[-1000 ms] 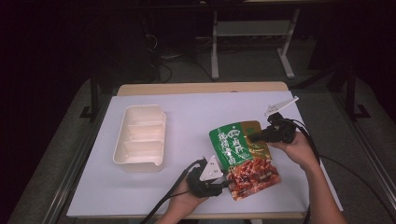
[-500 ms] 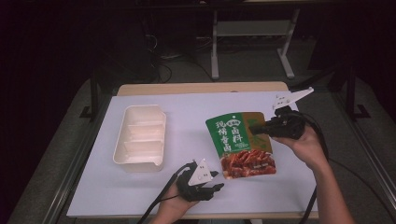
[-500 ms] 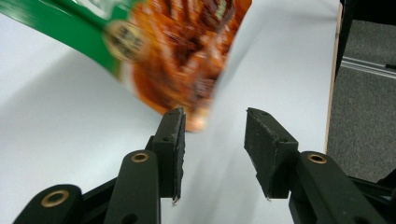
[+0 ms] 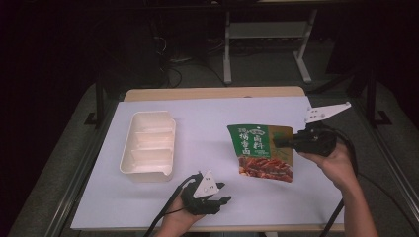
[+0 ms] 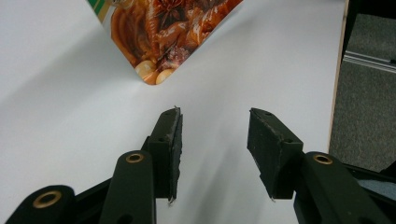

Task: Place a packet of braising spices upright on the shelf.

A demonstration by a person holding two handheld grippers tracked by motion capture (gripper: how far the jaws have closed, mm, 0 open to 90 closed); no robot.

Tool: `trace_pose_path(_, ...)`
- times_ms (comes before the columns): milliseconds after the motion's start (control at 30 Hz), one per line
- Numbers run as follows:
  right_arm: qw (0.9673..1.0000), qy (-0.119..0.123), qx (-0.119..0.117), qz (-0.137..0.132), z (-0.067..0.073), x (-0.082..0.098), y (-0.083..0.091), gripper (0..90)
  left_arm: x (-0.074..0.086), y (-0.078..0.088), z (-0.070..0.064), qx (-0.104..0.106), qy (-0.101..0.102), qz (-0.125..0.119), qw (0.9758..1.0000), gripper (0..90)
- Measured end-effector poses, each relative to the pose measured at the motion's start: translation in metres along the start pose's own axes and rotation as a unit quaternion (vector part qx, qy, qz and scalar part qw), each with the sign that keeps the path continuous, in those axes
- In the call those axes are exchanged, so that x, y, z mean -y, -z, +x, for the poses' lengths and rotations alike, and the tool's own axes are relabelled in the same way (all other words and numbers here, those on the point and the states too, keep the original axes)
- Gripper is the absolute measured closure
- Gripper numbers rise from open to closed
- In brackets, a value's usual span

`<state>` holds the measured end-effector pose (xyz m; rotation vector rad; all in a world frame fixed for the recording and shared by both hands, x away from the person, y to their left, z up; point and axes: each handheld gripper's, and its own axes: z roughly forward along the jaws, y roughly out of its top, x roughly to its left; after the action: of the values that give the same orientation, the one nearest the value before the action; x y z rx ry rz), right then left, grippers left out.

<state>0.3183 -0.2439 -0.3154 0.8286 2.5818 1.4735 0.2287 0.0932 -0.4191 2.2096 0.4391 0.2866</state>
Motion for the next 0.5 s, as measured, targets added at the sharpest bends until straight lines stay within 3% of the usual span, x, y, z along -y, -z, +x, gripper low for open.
trace_pose_path(267, 0.9991, -0.029, 0.000, -0.030, -0.013, 0.031, 0.010, 84.4, 0.002, -0.006, -0.003, 0.008, -0.002, 0.009, 0.9999, 52.2)
trace_pose_path(500, 0.9993, -0.033, 0.009, -0.014, -0.019, 0.039, -0.009, 82.1, 0.004, -0.005, -0.004, 0.008, 0.000, 0.012, 0.9999, 51.6)
